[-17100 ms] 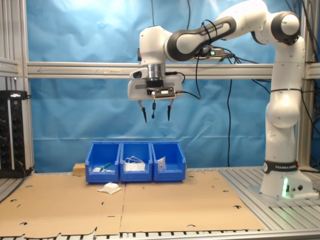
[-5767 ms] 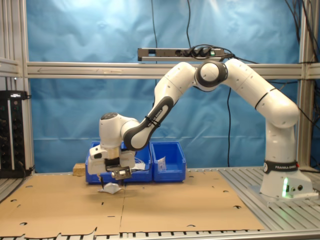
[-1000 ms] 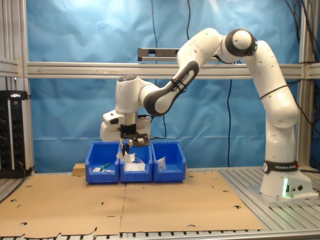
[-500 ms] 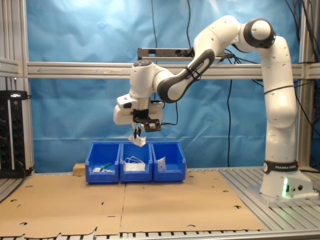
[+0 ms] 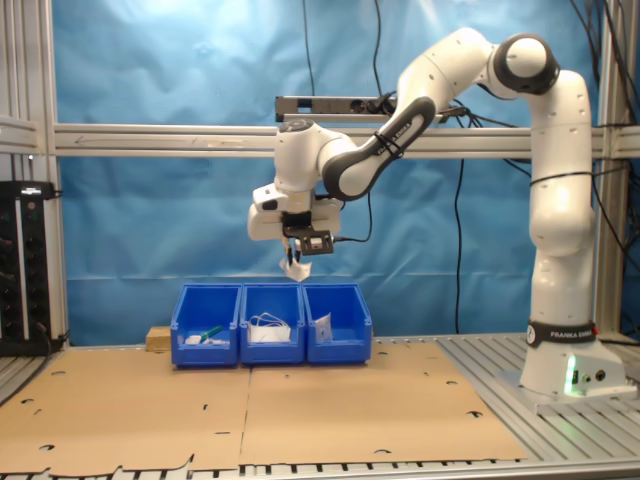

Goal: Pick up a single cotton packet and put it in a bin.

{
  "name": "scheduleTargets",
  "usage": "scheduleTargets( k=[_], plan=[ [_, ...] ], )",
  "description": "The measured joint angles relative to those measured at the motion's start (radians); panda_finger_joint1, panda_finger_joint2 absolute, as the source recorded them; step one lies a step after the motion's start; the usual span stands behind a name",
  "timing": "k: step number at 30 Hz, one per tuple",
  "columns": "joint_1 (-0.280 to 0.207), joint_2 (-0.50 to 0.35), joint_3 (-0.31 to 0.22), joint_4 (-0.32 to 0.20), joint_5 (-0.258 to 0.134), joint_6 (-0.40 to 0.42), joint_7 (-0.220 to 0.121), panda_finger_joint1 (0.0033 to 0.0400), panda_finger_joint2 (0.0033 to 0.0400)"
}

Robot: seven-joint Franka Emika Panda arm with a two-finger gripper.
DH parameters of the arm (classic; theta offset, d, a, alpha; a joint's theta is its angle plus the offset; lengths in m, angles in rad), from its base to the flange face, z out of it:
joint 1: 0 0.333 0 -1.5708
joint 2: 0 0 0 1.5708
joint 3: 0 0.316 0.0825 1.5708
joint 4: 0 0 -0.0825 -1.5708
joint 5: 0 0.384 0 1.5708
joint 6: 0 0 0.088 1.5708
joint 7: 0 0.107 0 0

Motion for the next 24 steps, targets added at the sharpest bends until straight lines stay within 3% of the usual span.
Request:
scheduleTargets(
  k=[12,24],
  plan=[
    [-0.02,-0.08,-0.041,-0.094,0.001,-0.005,0.0,0.0038,0.0038],
    [-0.021,-0.108,-0.102,-0.129,0.001,-0.006,0.0,0.0038,0.0038]
  ],
)
